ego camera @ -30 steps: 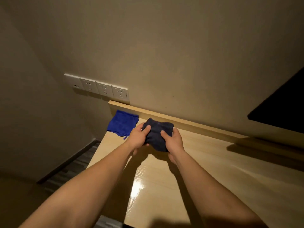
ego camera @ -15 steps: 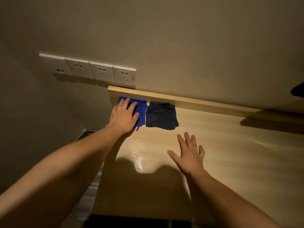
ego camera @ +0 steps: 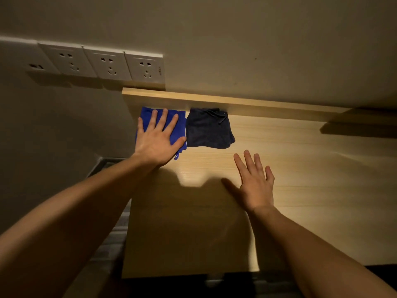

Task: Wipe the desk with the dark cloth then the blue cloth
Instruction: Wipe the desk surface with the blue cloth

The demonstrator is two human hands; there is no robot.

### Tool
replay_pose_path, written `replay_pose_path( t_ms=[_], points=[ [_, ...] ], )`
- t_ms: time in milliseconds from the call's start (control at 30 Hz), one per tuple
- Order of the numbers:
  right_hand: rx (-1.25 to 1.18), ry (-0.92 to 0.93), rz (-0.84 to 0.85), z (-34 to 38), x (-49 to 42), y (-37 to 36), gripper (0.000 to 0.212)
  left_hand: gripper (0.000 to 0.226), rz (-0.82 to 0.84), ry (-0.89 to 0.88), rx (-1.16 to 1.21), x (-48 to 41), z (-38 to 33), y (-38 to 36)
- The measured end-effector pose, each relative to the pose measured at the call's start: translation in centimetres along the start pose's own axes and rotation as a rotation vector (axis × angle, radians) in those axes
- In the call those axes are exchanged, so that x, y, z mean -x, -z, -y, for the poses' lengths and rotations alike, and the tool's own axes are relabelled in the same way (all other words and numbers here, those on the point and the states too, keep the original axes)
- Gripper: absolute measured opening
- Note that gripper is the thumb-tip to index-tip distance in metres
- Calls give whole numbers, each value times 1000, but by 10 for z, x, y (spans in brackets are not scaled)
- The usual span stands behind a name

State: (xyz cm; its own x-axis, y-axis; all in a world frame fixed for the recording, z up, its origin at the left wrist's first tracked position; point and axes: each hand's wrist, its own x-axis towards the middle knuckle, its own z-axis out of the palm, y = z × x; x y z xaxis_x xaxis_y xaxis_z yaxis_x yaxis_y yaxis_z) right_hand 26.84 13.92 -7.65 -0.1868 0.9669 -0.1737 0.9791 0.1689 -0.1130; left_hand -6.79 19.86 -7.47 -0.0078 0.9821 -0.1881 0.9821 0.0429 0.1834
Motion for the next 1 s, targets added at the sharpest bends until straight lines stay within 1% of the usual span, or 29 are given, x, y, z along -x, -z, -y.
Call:
replay_pose_path(
  t_ms=[267,700,767,900,933,1000],
  points=[
    [-18,12,-52,2,1,-3,88,80,-22,10,-42,57,-8,-16],
    [-35,48,-41,2,6,3,91,76,-10,66,-55,191,-40,-45],
    [-93,71,-47,-1,8,5,89,76,-6,79,-57,208,-45,-50],
    [-322,179,-51,-15,20,14,83,72,-12,92,-50,241,-57,-58],
    [-329,206,-56,-21,27,15,81,71,-19,95,-48,249,-60,-60],
    [-269,238,-71,-38,43,12,79,70,-30,105,-41,263,-67,-63]
  ],
)
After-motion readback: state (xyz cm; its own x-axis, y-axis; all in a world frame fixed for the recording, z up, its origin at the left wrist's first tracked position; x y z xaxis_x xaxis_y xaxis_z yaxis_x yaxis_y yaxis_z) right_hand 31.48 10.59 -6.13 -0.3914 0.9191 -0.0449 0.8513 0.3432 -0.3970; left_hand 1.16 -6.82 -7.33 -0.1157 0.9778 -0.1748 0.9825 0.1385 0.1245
